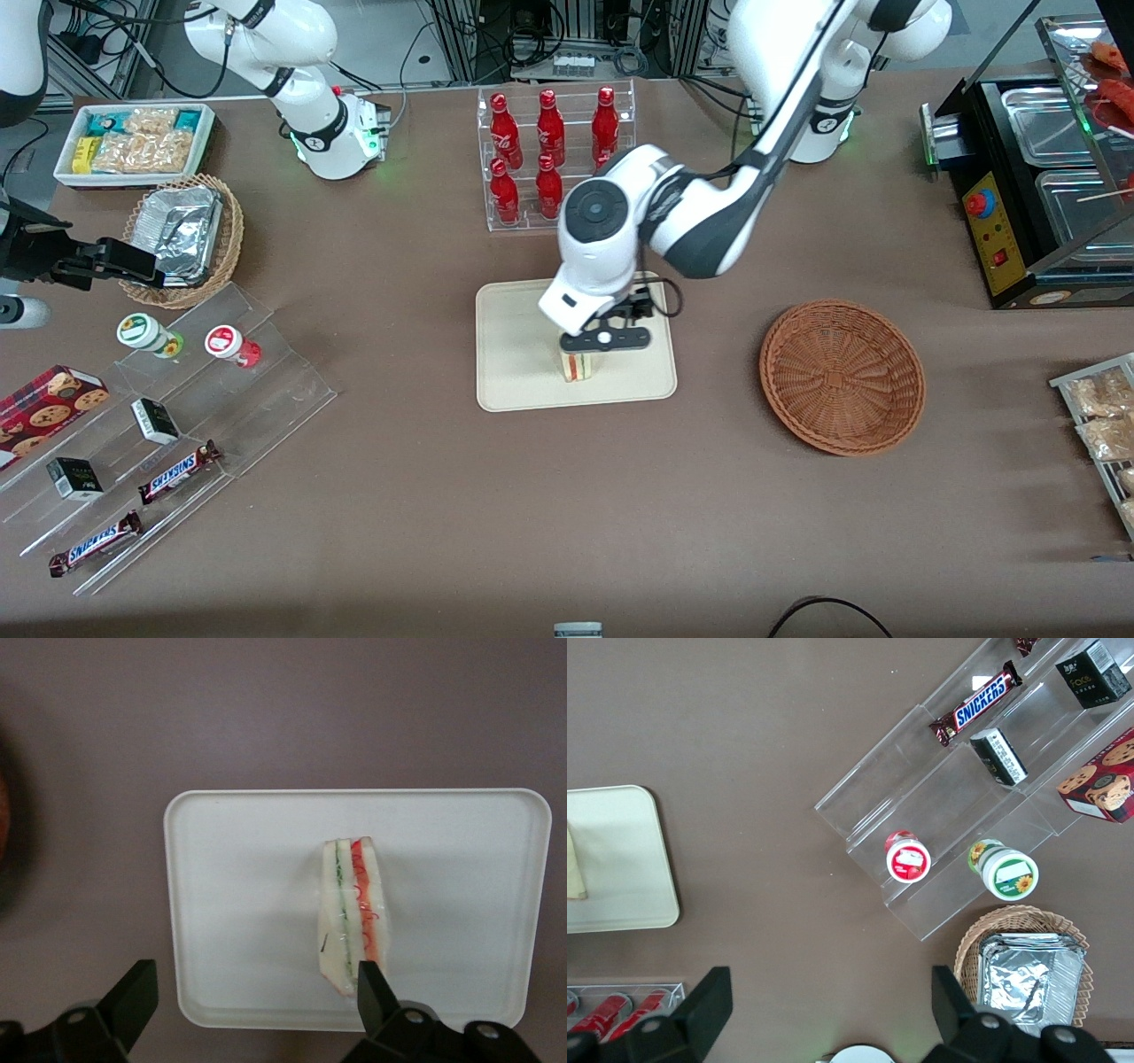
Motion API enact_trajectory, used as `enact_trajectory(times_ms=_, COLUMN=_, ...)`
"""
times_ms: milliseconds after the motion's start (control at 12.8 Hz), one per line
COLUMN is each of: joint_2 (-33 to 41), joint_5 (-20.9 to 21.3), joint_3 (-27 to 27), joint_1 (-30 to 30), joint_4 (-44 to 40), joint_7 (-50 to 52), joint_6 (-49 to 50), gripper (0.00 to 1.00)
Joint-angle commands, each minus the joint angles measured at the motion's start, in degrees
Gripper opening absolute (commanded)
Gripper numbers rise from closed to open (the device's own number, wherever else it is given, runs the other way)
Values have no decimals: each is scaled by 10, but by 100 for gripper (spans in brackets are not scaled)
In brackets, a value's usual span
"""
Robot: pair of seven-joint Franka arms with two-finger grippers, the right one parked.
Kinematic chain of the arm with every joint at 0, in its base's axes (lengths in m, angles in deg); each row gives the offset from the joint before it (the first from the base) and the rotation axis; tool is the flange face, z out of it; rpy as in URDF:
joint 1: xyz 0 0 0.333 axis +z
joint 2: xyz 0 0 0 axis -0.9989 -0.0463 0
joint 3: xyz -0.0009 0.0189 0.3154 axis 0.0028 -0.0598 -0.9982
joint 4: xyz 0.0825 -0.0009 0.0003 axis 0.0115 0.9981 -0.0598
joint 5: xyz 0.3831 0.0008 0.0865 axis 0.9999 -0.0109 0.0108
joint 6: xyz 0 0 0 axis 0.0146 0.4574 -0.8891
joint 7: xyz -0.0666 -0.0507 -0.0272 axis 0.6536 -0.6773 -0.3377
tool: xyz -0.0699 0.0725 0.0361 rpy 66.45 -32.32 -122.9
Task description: Place sandwich from basket to tray
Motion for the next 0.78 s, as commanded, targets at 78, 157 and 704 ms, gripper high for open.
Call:
enact_trajectory(times_ms=78, joint_2=116, joint_5=6, joint_3=2, joint_1=59, joint_4=68, joint_7=-27, joint_6=49, gripper=100)
enact_trajectory(times_ms=157, joint_2=151, joint_5=7, joint_3=2, joint_1=78, joint_4=98, joint_7=-54, joint_6=50, gripper=99)
enact_trajectory(times_ms=704, joint_2=302, joint_5=1, joint_3=2, joint_1=234, joint_4=197, joint_7=-308, joint_6=90, gripper=100)
